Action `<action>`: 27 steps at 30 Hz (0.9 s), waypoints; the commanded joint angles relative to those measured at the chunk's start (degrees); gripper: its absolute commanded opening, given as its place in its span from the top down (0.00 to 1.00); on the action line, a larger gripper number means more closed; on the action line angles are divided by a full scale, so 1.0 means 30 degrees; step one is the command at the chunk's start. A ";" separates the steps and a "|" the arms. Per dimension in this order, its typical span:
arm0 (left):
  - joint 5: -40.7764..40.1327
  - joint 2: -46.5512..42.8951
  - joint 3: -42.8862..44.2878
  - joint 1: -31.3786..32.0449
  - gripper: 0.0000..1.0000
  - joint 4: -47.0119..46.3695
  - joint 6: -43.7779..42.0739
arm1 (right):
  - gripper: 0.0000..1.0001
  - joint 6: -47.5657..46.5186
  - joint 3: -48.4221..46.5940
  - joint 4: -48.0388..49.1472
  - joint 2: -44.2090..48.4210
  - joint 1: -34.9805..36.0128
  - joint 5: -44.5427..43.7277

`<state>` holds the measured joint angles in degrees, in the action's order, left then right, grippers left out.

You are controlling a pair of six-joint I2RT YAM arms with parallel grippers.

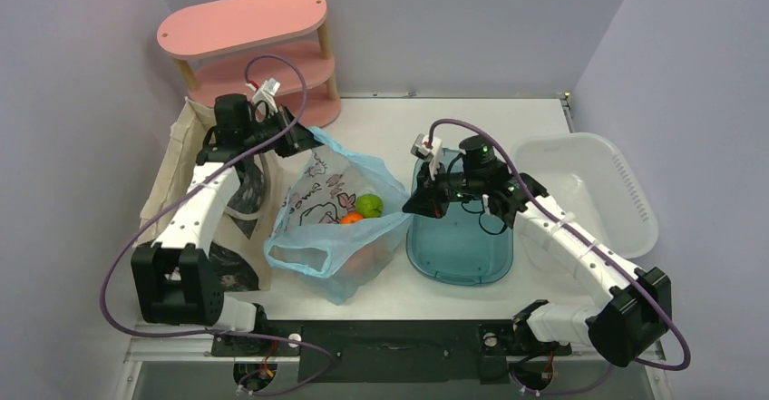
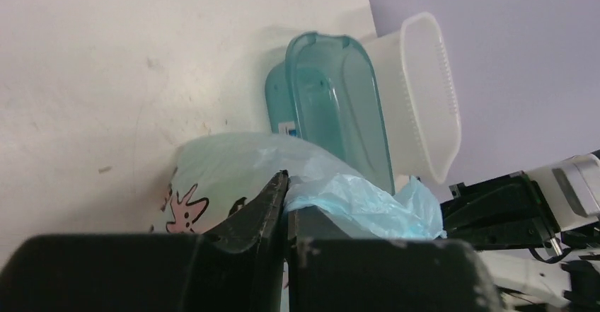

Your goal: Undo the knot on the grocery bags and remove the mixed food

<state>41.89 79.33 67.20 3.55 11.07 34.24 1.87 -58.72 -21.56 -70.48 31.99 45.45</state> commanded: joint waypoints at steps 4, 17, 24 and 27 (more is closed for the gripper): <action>0.2218 0.2659 0.2283 -0.1012 1.00 0.8154 -0.3095 | 1.00 -0.8289 -0.3286 -0.7143 -0.1581 -0.1824 0.2309; 0.1581 0.1622 0.6817 0.0098 0.60 1.2282 -1.0443 | 0.58 -0.7499 -0.5499 -0.6946 -0.2037 -0.0785 0.0754; 0.2256 -0.1102 0.8912 -0.0830 0.55 1.3684 -1.5059 | 0.40 -0.2974 -0.6502 -0.3233 -0.0809 -0.1038 -0.2527; 0.1307 -0.3411 0.7992 -0.0006 0.53 1.3372 -1.7086 | 0.40 -0.2410 -0.6969 -0.1938 -0.0600 -0.0399 -0.3675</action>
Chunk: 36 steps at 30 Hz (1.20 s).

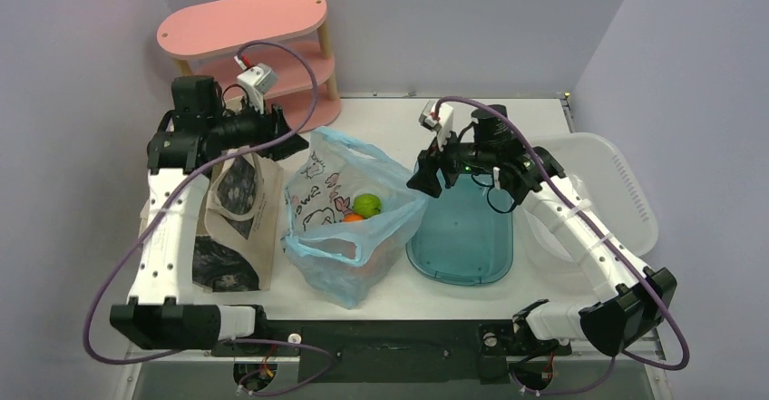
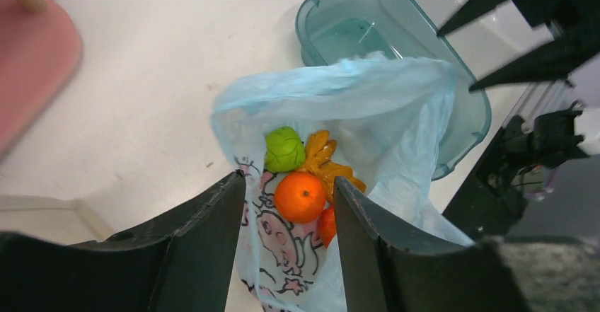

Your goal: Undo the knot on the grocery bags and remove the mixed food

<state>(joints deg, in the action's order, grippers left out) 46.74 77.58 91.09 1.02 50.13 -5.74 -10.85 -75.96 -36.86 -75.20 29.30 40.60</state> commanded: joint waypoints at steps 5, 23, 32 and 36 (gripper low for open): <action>0.0251 -0.5187 -0.2365 0.3676 0.53 0.1648 -0.7458 | 0.39 0.1570 -0.2007 0.4216 0.0313 0.1892 -0.3086; -0.7835 -0.5558 -1.2864 1.2656 0.48 -0.1331 -0.9583 | 0.33 -0.0340 -0.2527 0.4337 -0.5529 0.4378 -0.5193; -0.9717 -0.7084 -1.3926 1.3959 0.88 -0.1711 -1.1468 | 0.75 -0.1523 -0.2416 0.2219 -0.6125 0.4307 -0.5291; -1.0994 -0.8669 -1.3066 1.3186 1.00 -0.3045 -1.3676 | 1.00 -0.0323 -0.2922 0.2315 -0.5711 0.3416 -0.3914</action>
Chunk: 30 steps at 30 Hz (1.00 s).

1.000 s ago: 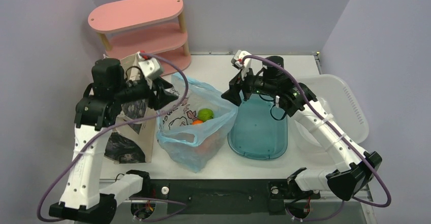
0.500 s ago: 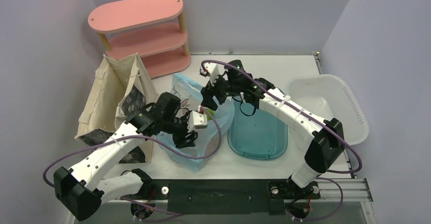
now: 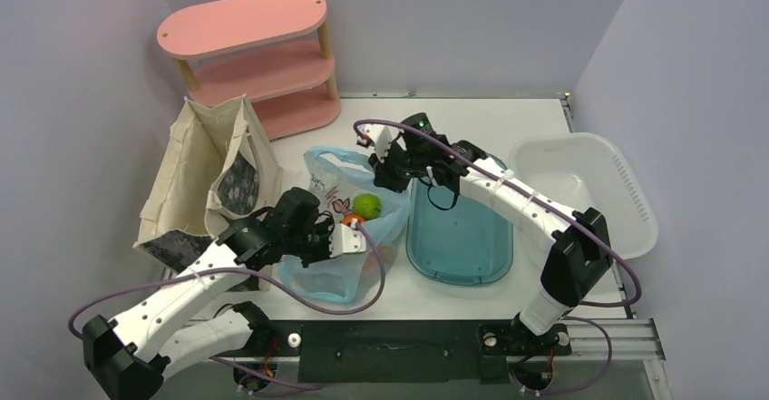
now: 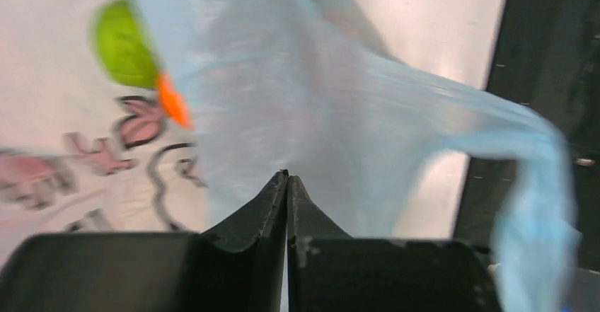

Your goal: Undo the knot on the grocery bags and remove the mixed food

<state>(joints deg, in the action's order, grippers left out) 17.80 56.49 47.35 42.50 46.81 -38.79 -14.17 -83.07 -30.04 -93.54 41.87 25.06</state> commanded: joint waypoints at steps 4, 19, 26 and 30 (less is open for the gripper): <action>0.0418 -0.1655 0.3603 -0.3879 1.00 -0.2000 -0.4769 | 1.00 0.4914 -0.1730 0.1410 0.0255 -0.3054 0.3704; 0.5800 0.3778 0.6712 -0.3563 0.56 0.0932 -0.0724 | 1.00 0.7535 0.0429 0.2778 0.0942 -0.3510 0.5600; 0.5464 0.5902 0.4541 -0.3563 0.52 0.1653 -0.1447 | 1.00 0.7161 0.1011 0.2621 0.1289 -0.3553 0.5616; 0.5128 0.6751 0.3466 -0.3312 0.51 0.1922 -0.1806 | 1.00 0.7024 0.1231 0.2455 0.1311 -0.3577 0.5574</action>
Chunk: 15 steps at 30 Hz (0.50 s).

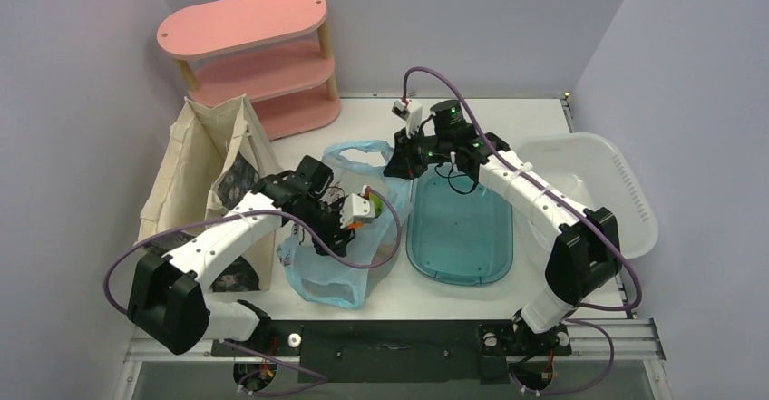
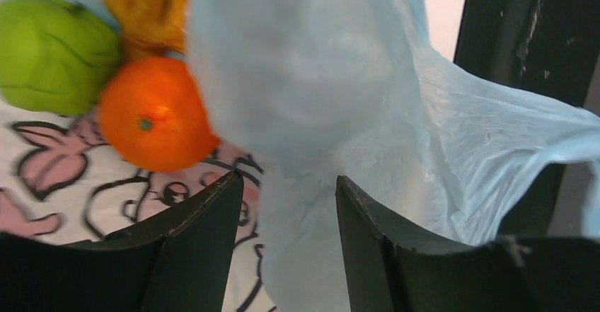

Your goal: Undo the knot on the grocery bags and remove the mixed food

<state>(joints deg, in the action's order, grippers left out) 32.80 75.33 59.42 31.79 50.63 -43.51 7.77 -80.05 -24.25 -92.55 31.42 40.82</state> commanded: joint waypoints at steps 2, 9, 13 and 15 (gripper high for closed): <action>0.0067 0.0379 -0.0517 0.0541 0.54 0.1031 -0.0688 | 1.00 -0.0303 0.0232 0.0499 0.0996 -0.0182 0.0227; -0.1088 -0.2414 0.4072 -0.1465 1.00 -0.0474 -0.2702 | 1.00 0.0904 -0.0369 0.0963 0.0632 -0.1422 0.0139; -0.0269 -0.0854 0.9551 -0.2998 1.00 0.2931 -0.4451 | 1.00 0.2227 -0.0643 0.1966 0.0408 -0.2161 0.0461; -0.0158 -0.0424 1.1095 -0.3107 1.00 0.4836 -0.6009 | 1.00 0.2601 -0.0649 0.2188 0.0360 -0.2208 0.0684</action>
<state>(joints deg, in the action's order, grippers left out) 30.11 72.49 81.87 24.16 55.53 -52.47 11.79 -79.70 -22.46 -92.31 25.52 40.97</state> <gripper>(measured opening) 0.004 0.004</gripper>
